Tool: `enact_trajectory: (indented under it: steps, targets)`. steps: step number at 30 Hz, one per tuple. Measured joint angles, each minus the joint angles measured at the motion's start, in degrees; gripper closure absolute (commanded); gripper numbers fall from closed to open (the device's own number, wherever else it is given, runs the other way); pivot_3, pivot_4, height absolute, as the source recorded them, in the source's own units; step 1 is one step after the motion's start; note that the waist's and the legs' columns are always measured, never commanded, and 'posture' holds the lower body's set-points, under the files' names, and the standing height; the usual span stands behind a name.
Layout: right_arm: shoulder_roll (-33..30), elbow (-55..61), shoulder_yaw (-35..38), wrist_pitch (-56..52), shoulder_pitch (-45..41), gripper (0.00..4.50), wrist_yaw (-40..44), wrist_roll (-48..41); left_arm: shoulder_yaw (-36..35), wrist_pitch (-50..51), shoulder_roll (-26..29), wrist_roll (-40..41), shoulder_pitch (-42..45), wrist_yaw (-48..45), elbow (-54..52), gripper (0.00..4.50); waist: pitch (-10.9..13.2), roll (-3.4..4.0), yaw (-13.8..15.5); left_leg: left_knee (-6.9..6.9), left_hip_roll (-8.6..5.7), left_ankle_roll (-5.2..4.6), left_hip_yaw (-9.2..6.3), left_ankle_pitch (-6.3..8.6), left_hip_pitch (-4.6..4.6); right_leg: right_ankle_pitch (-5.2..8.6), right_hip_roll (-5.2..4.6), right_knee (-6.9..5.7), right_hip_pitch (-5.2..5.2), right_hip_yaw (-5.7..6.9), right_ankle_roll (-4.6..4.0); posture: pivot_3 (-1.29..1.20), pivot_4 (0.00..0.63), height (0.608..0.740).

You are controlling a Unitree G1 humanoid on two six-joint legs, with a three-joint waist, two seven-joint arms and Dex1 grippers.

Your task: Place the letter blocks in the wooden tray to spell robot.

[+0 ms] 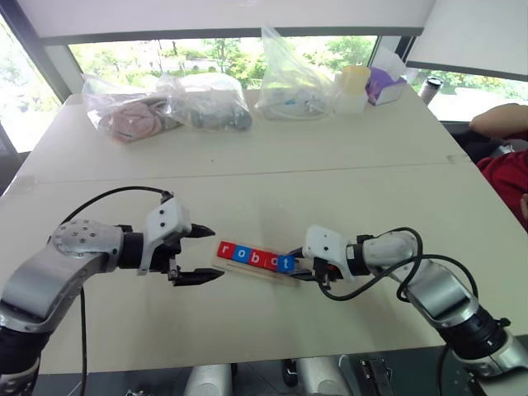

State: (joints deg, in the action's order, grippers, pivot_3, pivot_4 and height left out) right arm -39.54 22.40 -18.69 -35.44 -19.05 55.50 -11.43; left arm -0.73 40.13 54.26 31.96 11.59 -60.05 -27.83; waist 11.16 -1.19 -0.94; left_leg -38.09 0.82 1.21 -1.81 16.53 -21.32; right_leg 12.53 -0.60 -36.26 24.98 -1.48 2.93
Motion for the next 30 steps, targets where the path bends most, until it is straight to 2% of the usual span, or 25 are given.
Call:
enact_trajectory:
  steps: [5, 13, 30]
  targets:
    - [-0.7, 3.4, 4.8, -3.0, 0.2, 3.36, 0.0, -4.0, 0.0, 0.3, -0.1, 0.0, 0.0, 0.3, 0.0, 0.00, 0.0, 0.00, 0.1, 0.00, 0.00, 0.00, -0.01, 0.00, -0.01, 0.00, 0.00, 0.00, 0.00, 0.00, 0.00, 0.00, 0.150, 0.740]
    - [-3.0, 3.5, 3.7, -1.6, 3.8, 3.36, 0.5, -4.1, 1.1, 0.3, -0.7, -0.1, 0.7, 0.4, 0.7, 0.00, 0.0, 0.00, 0.0, 0.00, -0.01, 0.00, 0.01, 0.00, 0.01, 0.01, -0.01, 0.00, -0.01, 0.00, 0.00, 0.00, 0.150, 0.740]
    - [-2.0, -1.4, 1.4, 2.7, 3.9, 3.36, 0.6, -0.7, 1.4, 0.6, -1.0, 0.0, 0.9, 1.4, 0.7, 0.00, 0.0, 0.00, 0.0, 0.00, 0.00, 0.00, 0.00, 0.00, 0.00, 0.00, 0.01, 0.00, 0.00, 0.00, 0.00, 0.00, 0.150, 0.740]
